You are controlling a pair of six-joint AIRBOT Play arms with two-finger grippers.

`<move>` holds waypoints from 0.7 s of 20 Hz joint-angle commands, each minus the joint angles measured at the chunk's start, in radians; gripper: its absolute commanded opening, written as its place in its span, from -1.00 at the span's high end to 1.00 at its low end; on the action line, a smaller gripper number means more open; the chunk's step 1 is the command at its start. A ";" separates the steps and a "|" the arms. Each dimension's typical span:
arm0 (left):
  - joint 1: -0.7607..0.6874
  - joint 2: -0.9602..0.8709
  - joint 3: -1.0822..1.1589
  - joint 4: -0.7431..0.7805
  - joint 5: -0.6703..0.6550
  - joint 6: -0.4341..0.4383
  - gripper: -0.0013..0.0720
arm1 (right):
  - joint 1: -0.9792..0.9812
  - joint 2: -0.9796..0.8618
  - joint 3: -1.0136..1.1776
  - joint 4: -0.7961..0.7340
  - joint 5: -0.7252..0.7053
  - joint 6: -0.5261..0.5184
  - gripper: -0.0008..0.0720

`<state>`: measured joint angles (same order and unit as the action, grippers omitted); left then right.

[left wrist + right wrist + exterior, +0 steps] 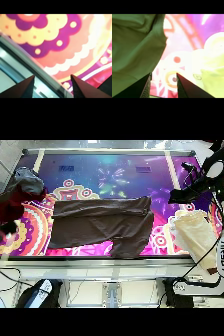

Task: Fold the shirts.

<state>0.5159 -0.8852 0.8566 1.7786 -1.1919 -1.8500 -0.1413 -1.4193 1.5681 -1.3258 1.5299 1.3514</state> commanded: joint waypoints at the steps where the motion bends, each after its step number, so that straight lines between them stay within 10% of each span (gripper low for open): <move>1: 0.278 0.137 -0.289 -0.469 -0.003 0.040 -0.40 | -0.024 0.051 -0.077 0.051 -0.005 -0.008 0.02; 4: 0.394 0.092 -0.407 -0.715 -0.004 0.153 -0.39 | -0.024 0.051 -0.076 0.054 -0.014 -0.011 0.02; 14: 0.343 -0.043 -0.419 -0.713 0.028 0.202 -0.35 | -0.024 0.051 -0.076 0.103 -0.032 -0.011 0.02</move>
<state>0.8818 -0.8841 0.4435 1.0859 -1.1694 -1.6760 -0.1646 -1.3685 1.4925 -1.2407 1.5013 1.3403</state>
